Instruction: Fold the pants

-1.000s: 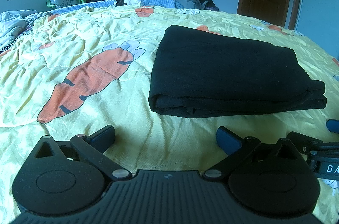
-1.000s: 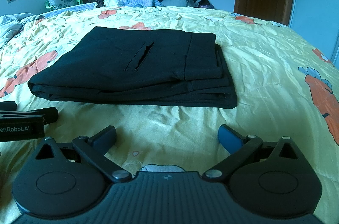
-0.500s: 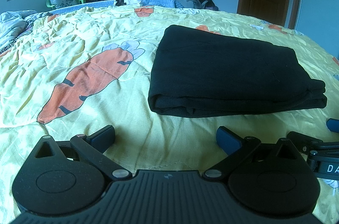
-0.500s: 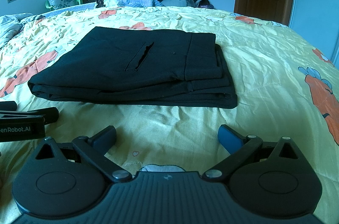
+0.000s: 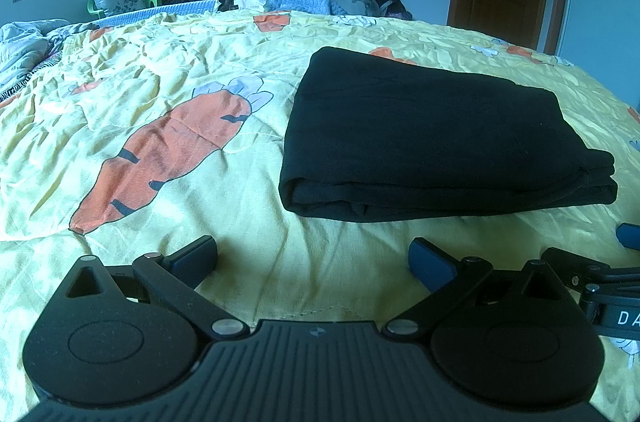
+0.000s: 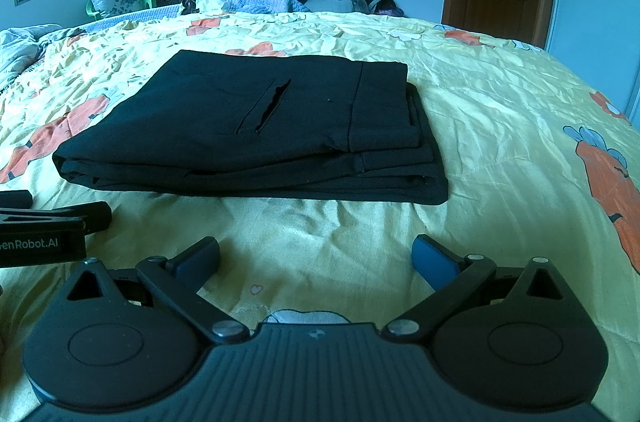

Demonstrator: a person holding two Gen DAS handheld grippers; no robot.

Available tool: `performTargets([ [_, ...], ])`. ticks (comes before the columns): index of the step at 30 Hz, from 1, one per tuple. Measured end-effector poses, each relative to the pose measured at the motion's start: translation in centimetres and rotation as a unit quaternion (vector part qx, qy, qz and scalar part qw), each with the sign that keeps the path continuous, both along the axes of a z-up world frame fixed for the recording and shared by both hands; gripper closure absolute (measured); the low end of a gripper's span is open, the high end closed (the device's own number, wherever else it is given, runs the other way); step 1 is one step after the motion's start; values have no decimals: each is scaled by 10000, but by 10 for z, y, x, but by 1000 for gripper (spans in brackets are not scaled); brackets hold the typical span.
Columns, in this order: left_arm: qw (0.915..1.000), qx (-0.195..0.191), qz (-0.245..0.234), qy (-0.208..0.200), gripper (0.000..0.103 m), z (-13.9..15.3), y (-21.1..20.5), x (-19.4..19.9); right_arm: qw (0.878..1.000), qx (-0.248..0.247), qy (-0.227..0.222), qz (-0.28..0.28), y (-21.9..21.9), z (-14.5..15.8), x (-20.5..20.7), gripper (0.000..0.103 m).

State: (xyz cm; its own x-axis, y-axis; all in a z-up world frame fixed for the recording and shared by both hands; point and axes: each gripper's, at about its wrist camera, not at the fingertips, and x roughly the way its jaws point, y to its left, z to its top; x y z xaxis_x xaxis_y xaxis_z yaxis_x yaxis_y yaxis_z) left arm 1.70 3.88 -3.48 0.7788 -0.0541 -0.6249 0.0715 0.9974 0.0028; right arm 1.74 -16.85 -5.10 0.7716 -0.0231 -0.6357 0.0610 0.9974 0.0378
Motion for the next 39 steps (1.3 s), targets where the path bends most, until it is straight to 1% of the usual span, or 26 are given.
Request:
performTargets([
  [30, 10000, -4, 0, 1, 0, 1, 0, 0, 10000, -5, 2, -4, 0, 0, 0, 0],
  [39, 10000, 22, 67, 1, 0, -1, -1, -2, 10000, -31, 0, -9, 2, 0, 0, 0],
])
